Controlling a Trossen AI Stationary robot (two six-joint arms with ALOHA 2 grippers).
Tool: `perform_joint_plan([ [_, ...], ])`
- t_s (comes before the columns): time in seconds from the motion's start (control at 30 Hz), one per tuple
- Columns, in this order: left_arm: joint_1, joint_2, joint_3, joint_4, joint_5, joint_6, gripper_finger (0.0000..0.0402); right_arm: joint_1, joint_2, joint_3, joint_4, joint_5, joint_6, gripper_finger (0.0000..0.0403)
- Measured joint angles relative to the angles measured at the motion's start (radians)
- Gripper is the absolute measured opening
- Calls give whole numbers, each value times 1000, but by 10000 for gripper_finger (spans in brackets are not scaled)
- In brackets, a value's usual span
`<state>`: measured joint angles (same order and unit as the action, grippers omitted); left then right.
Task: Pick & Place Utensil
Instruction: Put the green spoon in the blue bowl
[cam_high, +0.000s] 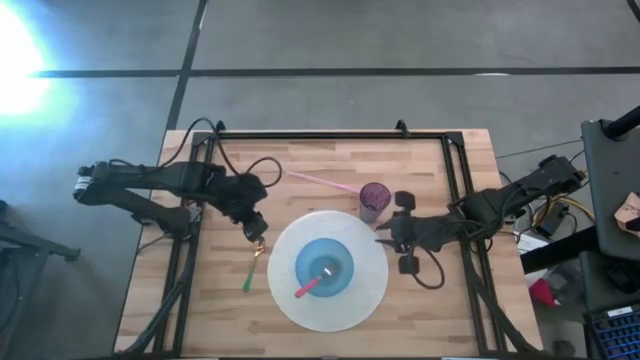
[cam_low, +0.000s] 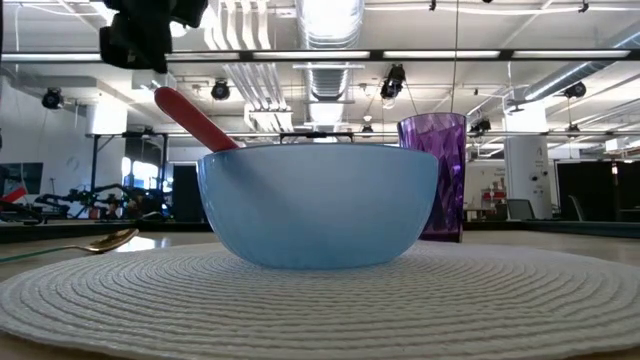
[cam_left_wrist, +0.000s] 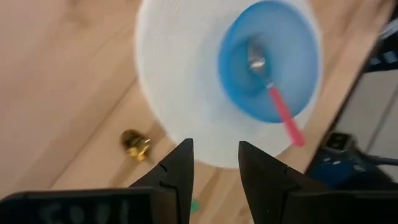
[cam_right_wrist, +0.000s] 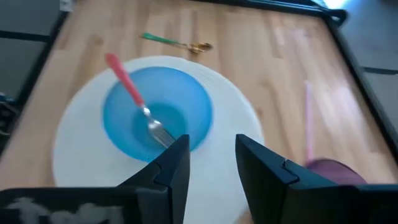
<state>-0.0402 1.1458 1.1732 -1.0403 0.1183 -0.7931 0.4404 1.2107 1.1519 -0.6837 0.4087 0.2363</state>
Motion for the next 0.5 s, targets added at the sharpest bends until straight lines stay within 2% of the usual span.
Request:
perform_joint_plan([
  [0.27,0,1,0,-61,-99,36,125,0,-62,2,-25,37,15,144],
  [0.5,0,2,0,-62,-139,-15,180,0,-117,1,-146,90,113,154],
])
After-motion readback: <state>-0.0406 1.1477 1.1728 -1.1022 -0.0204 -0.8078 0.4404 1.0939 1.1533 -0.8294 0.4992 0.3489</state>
